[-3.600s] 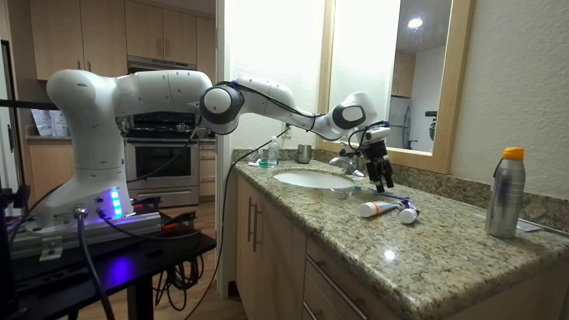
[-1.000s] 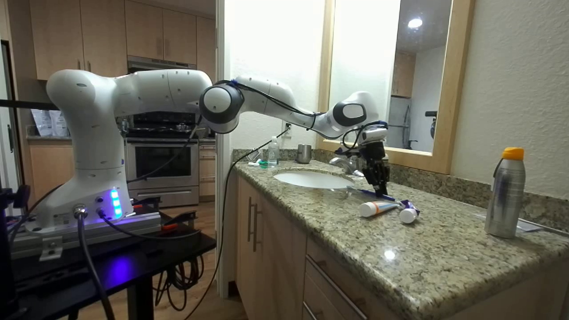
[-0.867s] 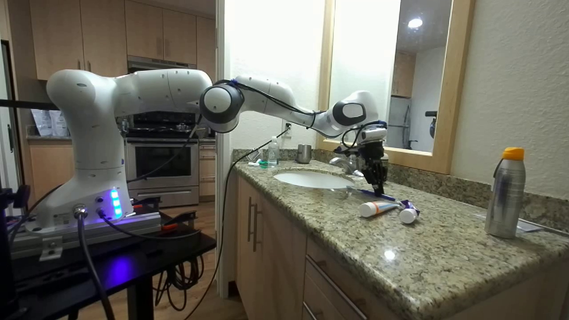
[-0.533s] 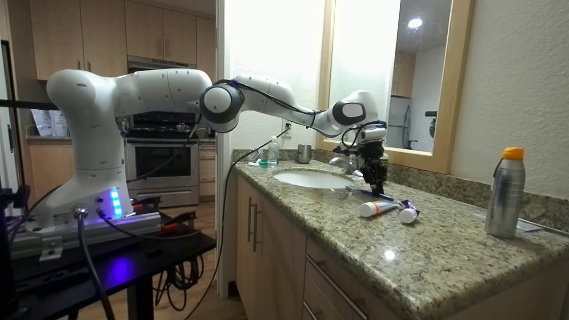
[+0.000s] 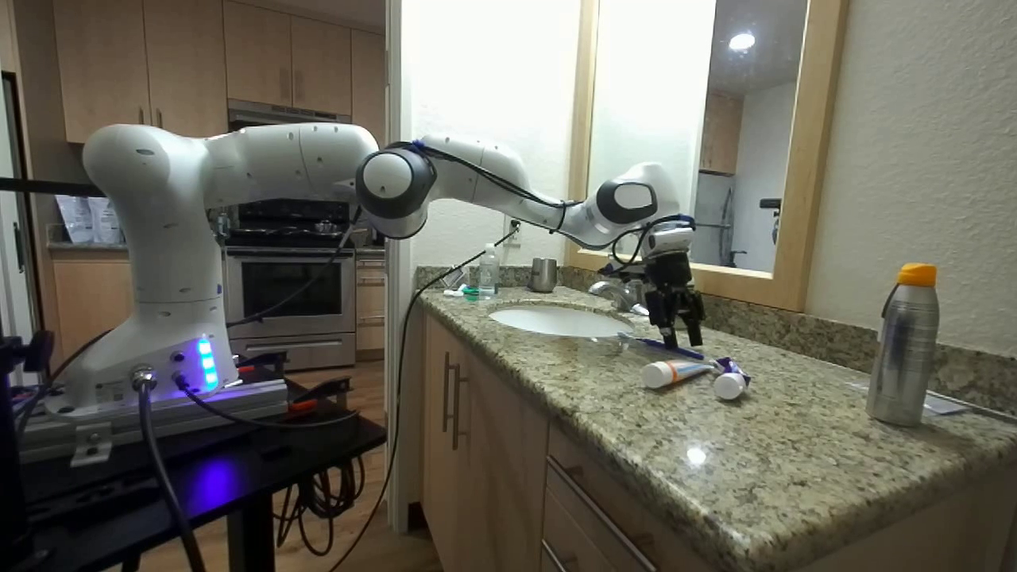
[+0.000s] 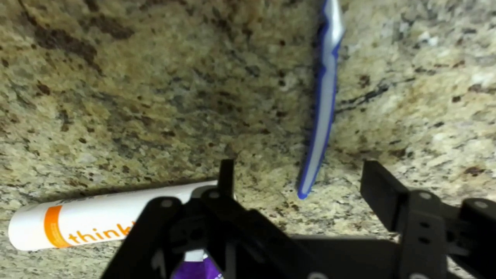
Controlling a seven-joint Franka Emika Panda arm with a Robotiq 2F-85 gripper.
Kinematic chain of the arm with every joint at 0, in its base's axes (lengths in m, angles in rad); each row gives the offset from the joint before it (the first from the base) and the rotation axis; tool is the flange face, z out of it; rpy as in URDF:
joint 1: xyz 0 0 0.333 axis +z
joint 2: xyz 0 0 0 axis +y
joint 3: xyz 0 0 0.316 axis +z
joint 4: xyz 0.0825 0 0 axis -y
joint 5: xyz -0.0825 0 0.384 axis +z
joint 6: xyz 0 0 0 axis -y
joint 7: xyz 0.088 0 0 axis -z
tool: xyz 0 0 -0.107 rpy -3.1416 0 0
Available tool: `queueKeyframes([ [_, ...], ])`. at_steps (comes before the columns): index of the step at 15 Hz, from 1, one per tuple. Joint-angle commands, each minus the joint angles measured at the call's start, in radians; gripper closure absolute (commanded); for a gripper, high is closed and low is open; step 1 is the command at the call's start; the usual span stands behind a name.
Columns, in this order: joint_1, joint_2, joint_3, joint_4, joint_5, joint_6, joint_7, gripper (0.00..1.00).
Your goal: Move the faucet handle upwards and pick up the toothbrush and wash it
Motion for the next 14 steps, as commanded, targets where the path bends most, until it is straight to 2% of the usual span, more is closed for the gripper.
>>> queueKeyframes([
  [1, -0.002, 0.002, 0.000, 0.002, -0.003, -0.003, 0.005, 0.09],
  [2, -0.005, 0.010, -0.001, 0.014, -0.003, -0.009, 0.007, 0.00],
  [3, -0.006, 0.014, -0.003, 0.015, -0.004, -0.006, 0.014, 0.11],
  [4, -0.011, 0.013, -0.006, 0.010, -0.007, 0.005, 0.013, 0.28],
  [14, -0.075, -0.010, 0.011, -0.009, 0.010, 0.013, -0.016, 0.97],
])
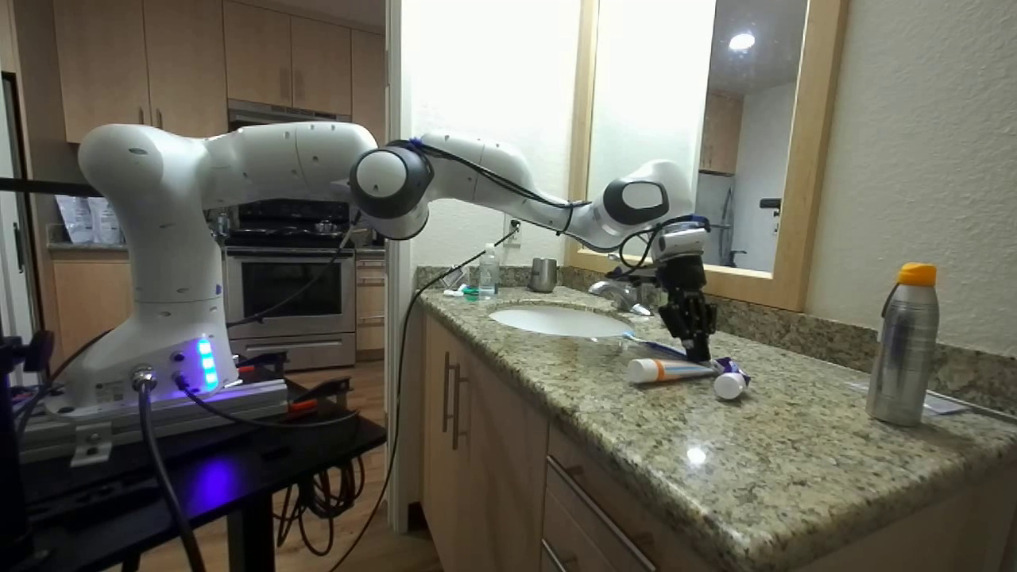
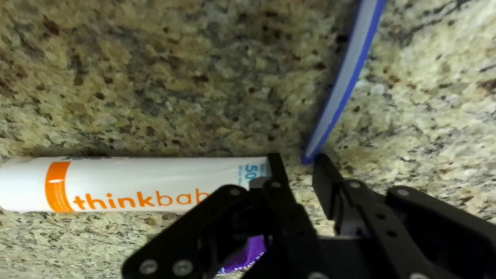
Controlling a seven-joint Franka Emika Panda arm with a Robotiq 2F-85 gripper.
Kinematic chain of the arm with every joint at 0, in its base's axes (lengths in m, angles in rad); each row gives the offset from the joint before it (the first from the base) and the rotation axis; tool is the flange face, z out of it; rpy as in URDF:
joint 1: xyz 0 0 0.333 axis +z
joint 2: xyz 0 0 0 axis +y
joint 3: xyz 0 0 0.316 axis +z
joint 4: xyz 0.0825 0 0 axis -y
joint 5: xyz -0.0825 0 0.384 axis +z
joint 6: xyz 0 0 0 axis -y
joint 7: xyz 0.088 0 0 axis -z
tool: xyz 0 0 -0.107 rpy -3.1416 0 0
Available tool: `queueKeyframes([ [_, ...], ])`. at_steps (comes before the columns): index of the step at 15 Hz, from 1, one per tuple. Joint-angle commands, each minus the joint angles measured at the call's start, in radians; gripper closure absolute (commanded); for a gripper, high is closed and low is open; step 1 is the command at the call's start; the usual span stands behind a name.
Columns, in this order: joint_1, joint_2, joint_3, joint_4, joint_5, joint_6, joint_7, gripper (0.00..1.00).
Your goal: Move the faucet handle upwards and pick up the toothbrush and wash it
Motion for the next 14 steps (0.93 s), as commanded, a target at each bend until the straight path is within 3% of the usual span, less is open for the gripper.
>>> queueKeyframes([
  [1, -0.026, -0.019, 0.023, -0.009, 0.019, 0.005, -0.034, 1.00],
  [2, -0.036, -0.027, 0.035, -0.012, 0.032, 0.000, -0.042, 0.74],
  [3, -0.047, -0.039, 0.048, -0.021, 0.047, -0.010, -0.049, 0.66],
  [5, -0.025, -0.019, 0.018, -0.019, 0.015, 0.008, -0.008, 0.60],
  [11, 0.068, -0.051, 0.051, -0.029, 0.036, -0.101, 0.000, 0.19],
  [12, 0.063, -0.023, 0.035, -0.018, 0.021, -0.050, 0.011, 0.11],
  [13, 0.074, -0.024, 0.034, -0.018, 0.020, -0.052, 0.014, 0.30],
  [14, 0.078, -0.024, 0.034, -0.018, 0.019, -0.051, 0.016, 0.22],
])
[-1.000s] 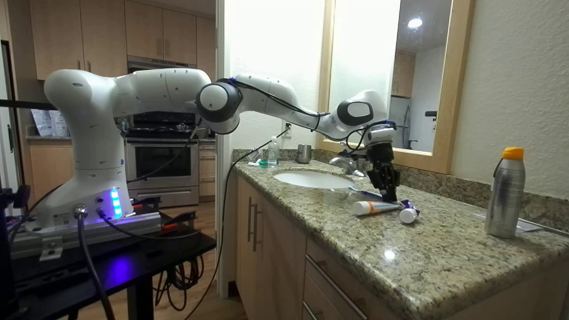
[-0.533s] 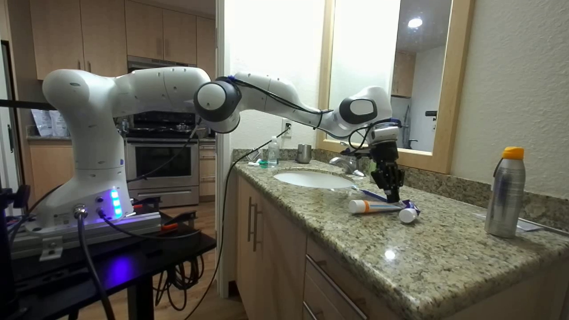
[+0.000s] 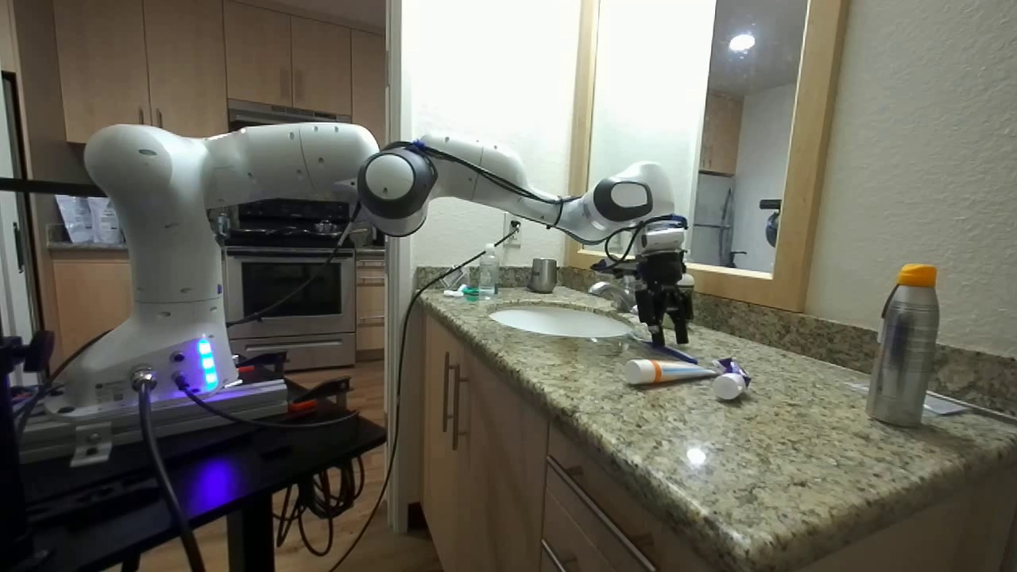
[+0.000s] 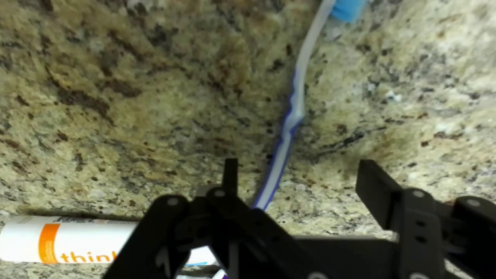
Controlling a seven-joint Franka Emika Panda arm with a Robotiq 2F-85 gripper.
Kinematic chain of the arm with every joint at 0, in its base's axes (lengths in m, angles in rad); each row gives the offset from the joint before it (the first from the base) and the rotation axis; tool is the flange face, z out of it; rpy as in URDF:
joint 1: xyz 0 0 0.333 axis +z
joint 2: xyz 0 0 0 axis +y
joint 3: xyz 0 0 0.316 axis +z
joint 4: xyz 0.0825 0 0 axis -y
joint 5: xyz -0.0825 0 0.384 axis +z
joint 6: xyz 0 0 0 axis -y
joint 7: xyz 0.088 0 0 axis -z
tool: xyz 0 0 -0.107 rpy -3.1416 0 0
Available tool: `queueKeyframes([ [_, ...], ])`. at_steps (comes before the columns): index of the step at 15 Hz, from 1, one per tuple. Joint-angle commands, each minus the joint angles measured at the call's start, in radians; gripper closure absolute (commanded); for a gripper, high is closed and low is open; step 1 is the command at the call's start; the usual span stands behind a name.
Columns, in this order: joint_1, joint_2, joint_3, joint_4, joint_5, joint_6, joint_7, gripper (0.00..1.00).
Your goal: Move the faucet handle upwards and pick up the toothbrush and wash it
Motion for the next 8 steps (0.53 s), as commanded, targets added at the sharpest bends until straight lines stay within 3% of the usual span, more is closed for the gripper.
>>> queueKeyframes([
  [1, 0.002, -0.012, -0.002, -0.022, 0.001, 0.008, 0.000, 0.00],
  [8, 0.002, 0.020, -0.056, -0.019, -0.044, -0.087, 0.066, 0.00],
])
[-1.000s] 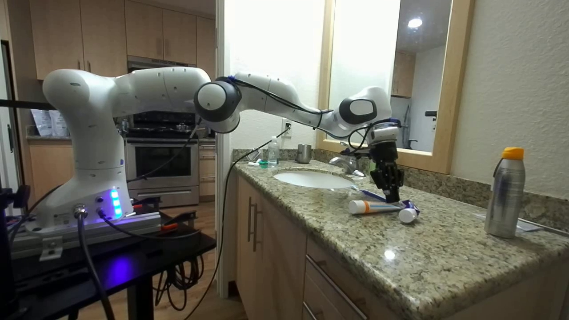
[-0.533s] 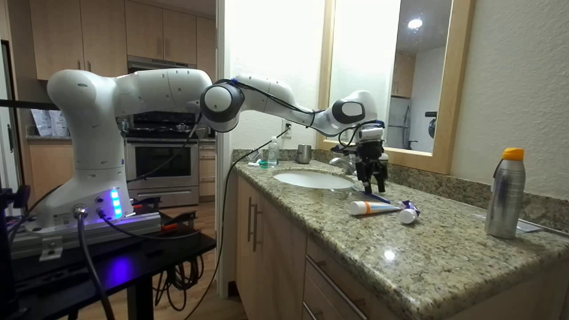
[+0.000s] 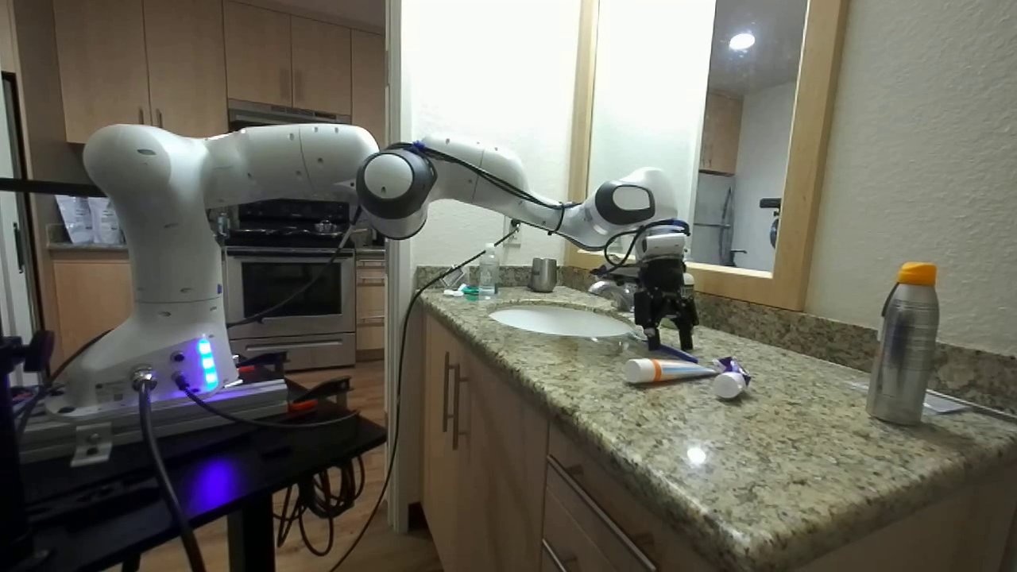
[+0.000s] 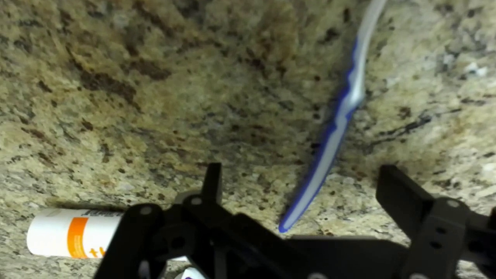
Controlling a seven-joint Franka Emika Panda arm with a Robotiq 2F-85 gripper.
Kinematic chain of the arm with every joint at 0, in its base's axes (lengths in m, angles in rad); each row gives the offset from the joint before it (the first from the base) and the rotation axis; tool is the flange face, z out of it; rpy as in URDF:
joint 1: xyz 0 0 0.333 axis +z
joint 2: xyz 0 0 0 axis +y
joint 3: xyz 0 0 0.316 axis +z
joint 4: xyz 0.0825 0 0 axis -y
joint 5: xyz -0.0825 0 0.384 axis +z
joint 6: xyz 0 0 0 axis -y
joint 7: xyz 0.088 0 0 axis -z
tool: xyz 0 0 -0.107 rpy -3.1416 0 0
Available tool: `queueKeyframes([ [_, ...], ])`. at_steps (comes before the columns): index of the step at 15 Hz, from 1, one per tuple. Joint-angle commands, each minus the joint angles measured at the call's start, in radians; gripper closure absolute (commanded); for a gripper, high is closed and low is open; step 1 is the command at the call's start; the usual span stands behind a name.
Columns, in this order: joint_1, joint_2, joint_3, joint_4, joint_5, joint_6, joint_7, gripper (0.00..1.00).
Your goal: Move the faucet handle upwards and pick up the toothbrush and wash it
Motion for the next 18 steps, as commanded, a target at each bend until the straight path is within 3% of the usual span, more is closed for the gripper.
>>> queueKeyframes([
  [1, 0.001, 0.001, -0.002, 0.005, -0.007, -0.013, 0.009, 0.00],
  [4, 0.005, 0.003, -0.009, 0.008, -0.014, -0.027, 0.023, 0.00],
  [10, -0.001, 0.012, -0.050, 0.006, -0.056, 0.059, 0.103, 0.00],
  [17, -0.014, 0.003, -0.026, 0.002, -0.031, -0.007, 0.077, 0.00],
  [18, -0.015, 0.007, -0.024, 0.007, -0.030, -0.017, 0.079, 0.04],
])
